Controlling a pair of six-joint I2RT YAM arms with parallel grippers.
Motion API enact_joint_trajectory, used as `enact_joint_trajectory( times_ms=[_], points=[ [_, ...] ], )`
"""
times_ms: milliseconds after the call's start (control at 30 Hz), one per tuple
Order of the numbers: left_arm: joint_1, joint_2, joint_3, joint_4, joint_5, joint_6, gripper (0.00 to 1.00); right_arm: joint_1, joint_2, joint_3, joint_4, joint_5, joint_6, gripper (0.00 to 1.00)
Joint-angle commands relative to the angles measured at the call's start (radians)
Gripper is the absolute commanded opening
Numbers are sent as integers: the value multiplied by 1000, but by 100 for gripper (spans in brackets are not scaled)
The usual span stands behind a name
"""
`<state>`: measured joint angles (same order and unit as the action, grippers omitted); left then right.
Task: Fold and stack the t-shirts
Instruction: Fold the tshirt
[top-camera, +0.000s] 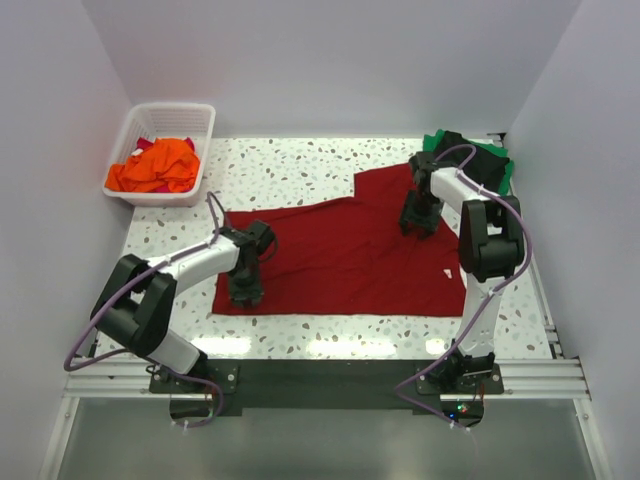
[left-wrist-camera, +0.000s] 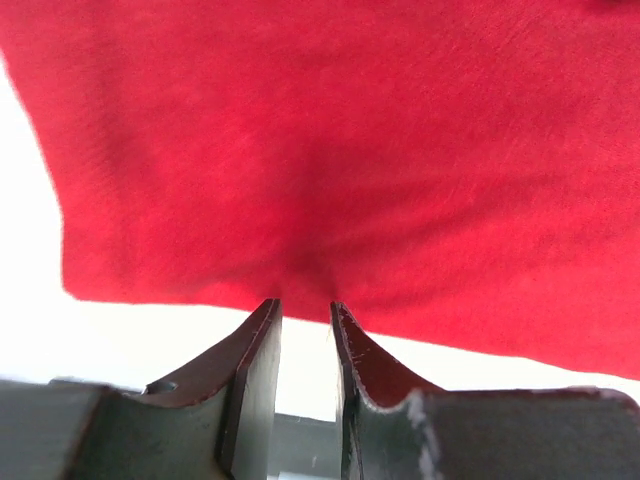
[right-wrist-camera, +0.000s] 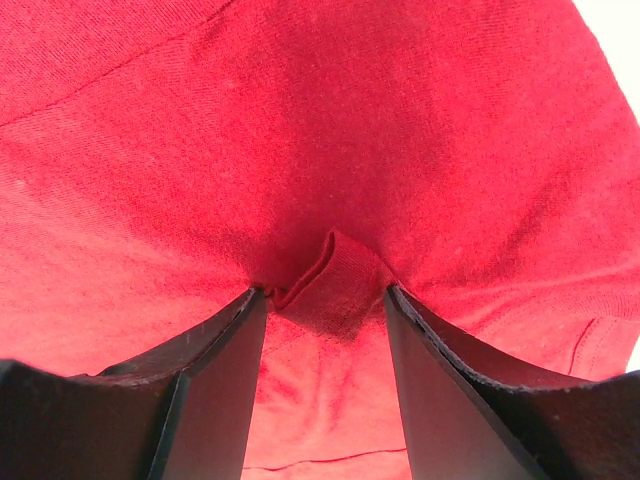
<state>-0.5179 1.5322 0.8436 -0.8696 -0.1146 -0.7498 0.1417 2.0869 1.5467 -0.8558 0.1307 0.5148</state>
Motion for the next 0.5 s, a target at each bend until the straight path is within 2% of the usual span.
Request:
enact_joint_trajectory(
  times_ms=[0,133,200,333,467],
  points=[
    [-5,-30,198,-138,-114,-42,32,-25,-20,-34,-32,124,-15,55],
    [12,-33,395,-206,-206,-60,34,-24,-77,-28,-40,139,-18,55],
    [69,-41,413,-186,-233,-57,34,-24,-96,-14,-40,136,-18,55],
    [226,-2,378,-24,-174,-11,34,-17,-113,3,-29,112,-21,56],
    [286,133,384,122,-134,32,32,-7,-114,4,-15,103,-22,56]
  ],
)
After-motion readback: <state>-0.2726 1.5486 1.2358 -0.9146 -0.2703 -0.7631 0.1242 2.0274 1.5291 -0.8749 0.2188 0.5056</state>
